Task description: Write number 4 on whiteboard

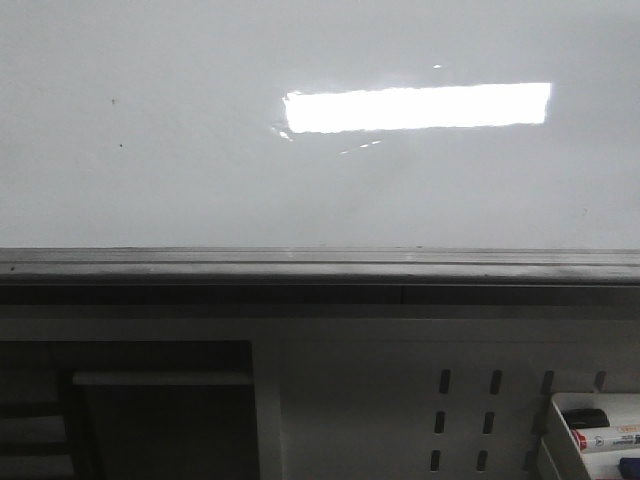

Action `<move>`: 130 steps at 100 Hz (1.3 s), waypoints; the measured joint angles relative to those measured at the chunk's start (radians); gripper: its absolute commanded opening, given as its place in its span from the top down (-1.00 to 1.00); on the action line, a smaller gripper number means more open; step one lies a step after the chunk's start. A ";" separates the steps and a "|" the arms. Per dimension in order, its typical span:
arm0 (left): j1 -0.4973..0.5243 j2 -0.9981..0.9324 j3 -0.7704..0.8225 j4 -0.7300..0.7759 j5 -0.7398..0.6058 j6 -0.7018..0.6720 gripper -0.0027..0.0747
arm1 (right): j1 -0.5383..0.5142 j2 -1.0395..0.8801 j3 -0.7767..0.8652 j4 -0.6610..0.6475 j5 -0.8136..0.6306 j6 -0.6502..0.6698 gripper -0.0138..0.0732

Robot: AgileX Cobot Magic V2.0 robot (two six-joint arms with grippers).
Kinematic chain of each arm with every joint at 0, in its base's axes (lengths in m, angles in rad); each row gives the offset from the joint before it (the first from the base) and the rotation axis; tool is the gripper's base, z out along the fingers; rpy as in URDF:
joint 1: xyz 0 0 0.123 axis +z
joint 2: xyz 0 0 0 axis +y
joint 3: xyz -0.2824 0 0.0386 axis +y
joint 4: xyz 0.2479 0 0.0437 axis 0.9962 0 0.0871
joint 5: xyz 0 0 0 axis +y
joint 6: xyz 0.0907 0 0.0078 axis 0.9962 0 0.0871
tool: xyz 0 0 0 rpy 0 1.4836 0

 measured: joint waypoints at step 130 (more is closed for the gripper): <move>-0.035 0.163 -0.008 -0.050 -0.157 0.004 0.92 | 0.000 0.000 -0.047 0.019 0.084 0.000 -0.45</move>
